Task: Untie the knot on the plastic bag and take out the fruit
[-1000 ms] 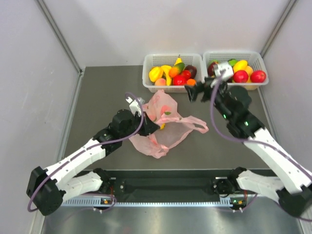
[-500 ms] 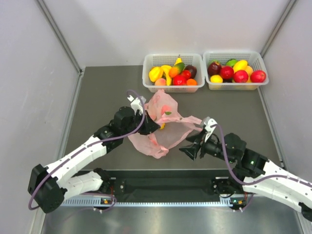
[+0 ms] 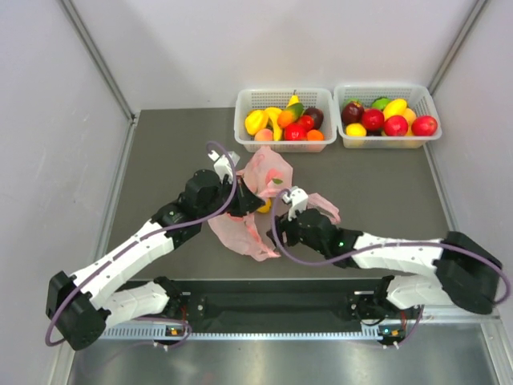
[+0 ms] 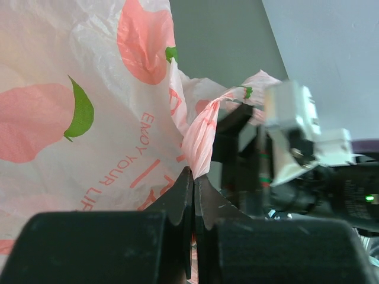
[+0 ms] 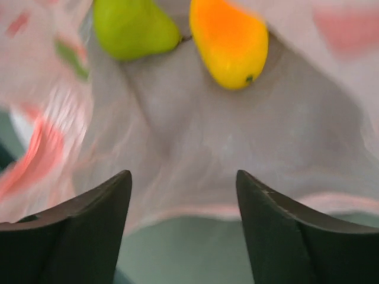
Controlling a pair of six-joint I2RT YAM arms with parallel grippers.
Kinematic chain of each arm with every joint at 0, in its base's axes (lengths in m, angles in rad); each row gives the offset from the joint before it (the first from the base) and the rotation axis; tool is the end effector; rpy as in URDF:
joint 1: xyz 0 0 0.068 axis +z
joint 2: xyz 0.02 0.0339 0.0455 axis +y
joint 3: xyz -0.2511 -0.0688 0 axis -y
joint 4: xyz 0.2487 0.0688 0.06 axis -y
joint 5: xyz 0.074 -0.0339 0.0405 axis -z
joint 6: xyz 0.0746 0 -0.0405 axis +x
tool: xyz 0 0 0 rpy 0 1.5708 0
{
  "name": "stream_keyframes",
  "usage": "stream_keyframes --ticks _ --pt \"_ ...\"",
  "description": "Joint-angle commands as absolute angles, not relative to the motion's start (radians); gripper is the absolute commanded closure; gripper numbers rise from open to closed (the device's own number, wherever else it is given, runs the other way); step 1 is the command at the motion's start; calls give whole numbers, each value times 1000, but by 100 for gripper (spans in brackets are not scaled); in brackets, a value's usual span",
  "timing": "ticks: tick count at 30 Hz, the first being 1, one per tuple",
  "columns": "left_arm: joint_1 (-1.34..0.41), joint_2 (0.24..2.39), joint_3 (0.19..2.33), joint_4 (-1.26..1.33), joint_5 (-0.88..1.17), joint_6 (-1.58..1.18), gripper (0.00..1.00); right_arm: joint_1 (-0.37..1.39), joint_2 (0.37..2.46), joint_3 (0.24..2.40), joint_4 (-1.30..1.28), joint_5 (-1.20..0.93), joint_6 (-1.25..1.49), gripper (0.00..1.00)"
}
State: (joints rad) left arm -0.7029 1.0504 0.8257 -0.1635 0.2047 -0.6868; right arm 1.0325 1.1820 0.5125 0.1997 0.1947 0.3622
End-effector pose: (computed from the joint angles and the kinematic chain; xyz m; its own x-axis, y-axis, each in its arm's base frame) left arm 0.2092 -0.1971 0.2788 -0.7157 -0.2073 -0.6670 0.4173 0.6388 -0.6464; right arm 0.1602 0.2401 0.1719 -0.4842 -0.1328 -0.8648 -0.6228 0.7466 0.2340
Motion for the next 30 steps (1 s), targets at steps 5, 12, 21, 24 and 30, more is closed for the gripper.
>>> stream_keyframes --ticks 5,12,21,24,30 --pt "-703 1061 882 -155 210 -690 100 1043 1445 594 650 451 400 15" --pt "-704 1085 879 -160 225 -693 100 1042 1728 693 887 485 322 1" --pt "-703 1086 862 -143 268 -709 100 991 1974 813 1005 417 285 0" --pt "-704 1089 857 -133 275 -713 100 965 2031 865 977 394 293 0" --pt "-707 1095 839 -104 298 -726 100 930 2083 890 1008 342 322 16"
